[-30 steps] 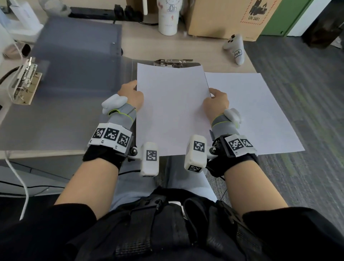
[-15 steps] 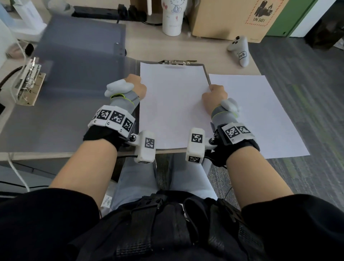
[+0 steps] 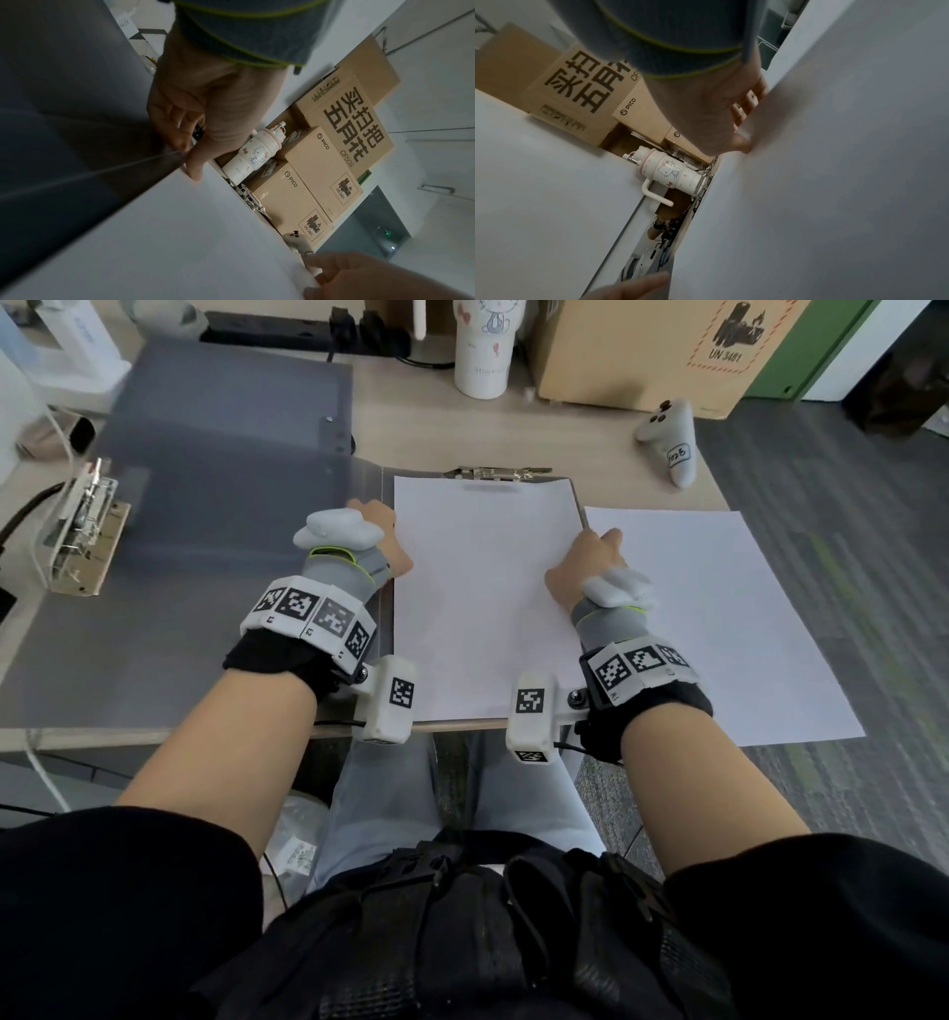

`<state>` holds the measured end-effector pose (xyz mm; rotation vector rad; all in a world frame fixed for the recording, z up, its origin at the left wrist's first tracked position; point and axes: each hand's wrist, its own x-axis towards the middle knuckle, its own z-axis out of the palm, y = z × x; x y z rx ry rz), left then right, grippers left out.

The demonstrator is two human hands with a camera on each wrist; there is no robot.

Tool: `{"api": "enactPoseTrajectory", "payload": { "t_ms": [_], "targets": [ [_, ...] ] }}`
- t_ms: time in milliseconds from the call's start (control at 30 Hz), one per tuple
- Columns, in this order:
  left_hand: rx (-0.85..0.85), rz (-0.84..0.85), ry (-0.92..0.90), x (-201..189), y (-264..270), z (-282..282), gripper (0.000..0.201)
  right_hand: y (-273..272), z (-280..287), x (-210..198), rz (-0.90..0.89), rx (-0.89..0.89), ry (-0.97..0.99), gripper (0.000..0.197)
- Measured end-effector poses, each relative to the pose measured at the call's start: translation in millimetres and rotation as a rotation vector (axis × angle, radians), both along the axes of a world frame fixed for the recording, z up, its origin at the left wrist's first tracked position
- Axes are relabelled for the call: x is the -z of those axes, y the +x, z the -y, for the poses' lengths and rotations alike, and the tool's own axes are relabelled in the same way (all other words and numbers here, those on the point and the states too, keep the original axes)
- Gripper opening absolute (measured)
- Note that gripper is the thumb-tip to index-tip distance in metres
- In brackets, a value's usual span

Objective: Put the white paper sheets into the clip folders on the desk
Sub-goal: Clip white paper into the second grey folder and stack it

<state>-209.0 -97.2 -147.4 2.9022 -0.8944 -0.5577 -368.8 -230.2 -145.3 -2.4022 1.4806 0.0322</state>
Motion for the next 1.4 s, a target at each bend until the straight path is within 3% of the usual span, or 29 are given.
{"api": "enactPoseTrajectory", "payload": {
  "t_ms": [67,167,300,367,533,700,967,1167,1300,1400],
  "targets": [
    [0.055,0.045,0.073,-3.6,0.5,3.6,0.050,5.2,-0.9,3.5,-0.036,-0.033,-0.090,0.046],
    [0.141,0.072,0.045,-3.7,2.5,12.8,0.056,17.8,2.2,7.9,-0.134,-0.160,-0.145,0.038],
    [0.160,-0.081,-0.011,4.3,6.9,25.2,0.061,38.9,11.8,14.8,-0.156,-0.249,-0.064,0.038],
    [0.139,-0.106,-0.017,6.5,7.4,32.0,0.062,51.1,16.5,18.5,-0.138,-0.272,-0.012,0.040],
    [0.124,-0.093,-0.007,11.3,15.5,39.1,0.068,73.6,26.5,27.1,-0.039,-0.250,0.054,0.071],
    [0.133,-0.057,0.019,6.7,23.5,42.0,0.063,79.6,40.9,26.4,0.141,-0.205,0.096,0.084],
    [0.111,-0.048,0.046,11.7,22.2,46.8,0.066,93.4,54.9,33.9,0.253,-0.171,0.118,0.097],
    [0.072,-0.097,0.103,9.8,37.2,57.8,0.067,100.0,58.0,38.5,0.038,-0.340,0.086,0.086],
    [0.090,-0.028,0.159,-9.3,40.8,74.7,0.054,99.4,59.2,38.1,-0.063,-0.409,0.069,0.082],
    [0.026,-0.022,-0.092,-13.3,44.5,91.7,0.042,98.3,60.1,35.1,-0.088,-0.425,0.079,0.082]
  ]
}}
